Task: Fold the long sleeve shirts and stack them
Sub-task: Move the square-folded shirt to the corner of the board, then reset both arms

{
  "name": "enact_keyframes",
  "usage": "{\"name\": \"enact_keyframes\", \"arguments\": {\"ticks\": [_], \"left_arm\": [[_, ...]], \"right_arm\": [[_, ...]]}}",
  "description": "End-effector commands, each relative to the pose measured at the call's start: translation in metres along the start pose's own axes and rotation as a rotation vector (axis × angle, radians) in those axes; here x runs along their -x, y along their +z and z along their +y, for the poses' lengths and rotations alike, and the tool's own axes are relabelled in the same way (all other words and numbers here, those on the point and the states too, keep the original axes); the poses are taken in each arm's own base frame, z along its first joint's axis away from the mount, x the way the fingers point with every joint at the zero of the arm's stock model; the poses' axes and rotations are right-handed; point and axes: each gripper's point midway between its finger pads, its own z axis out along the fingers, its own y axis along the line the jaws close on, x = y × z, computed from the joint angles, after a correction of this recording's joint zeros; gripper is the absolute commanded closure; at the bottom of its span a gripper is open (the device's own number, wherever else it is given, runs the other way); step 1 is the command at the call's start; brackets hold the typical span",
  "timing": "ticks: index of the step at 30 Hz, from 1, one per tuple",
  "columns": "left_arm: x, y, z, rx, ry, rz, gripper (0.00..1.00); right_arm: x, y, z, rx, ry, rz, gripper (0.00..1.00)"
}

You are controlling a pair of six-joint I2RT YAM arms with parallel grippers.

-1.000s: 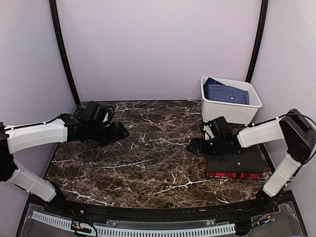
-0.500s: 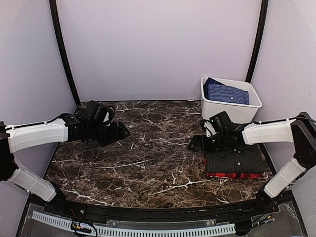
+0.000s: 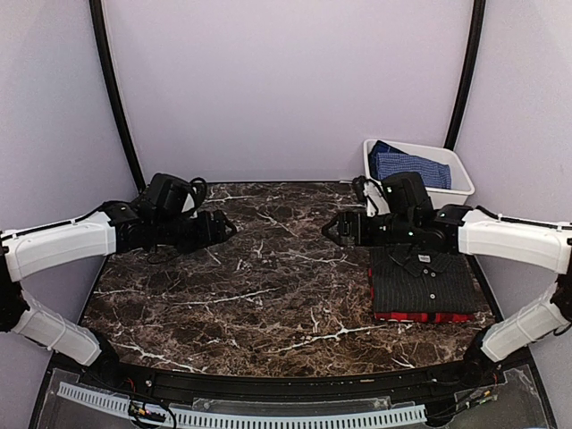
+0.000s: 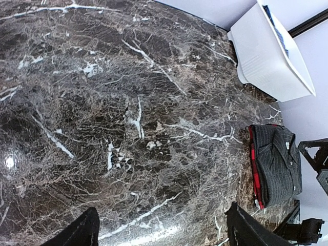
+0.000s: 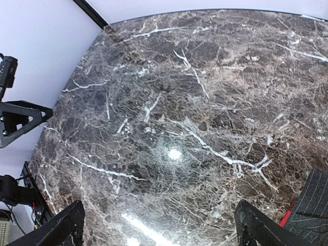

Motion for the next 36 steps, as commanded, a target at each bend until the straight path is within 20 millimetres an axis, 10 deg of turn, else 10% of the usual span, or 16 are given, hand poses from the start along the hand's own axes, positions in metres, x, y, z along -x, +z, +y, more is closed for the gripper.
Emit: {"name": "enact_keyframes", "arguments": {"ticks": [1,20,36], "left_arm": [[0.034,-0.035,-0.029,-0.101,0.069,-0.128,0.16],[0.072,-0.11,-0.05,-0.189,0.211,-0.368,0.15],[0.071,-0.107,-0.049,-0.191,0.197,-0.371,0.15]], "right_arm": [[0.045,-0.033,0.036,0.087,0.01,-0.169,0.02],[0.105,-0.169,0.045,0.087,-0.004,-0.614,0.01],[0.104,-0.181,0.036,0.054,-0.007,-0.664,0.01]]}}
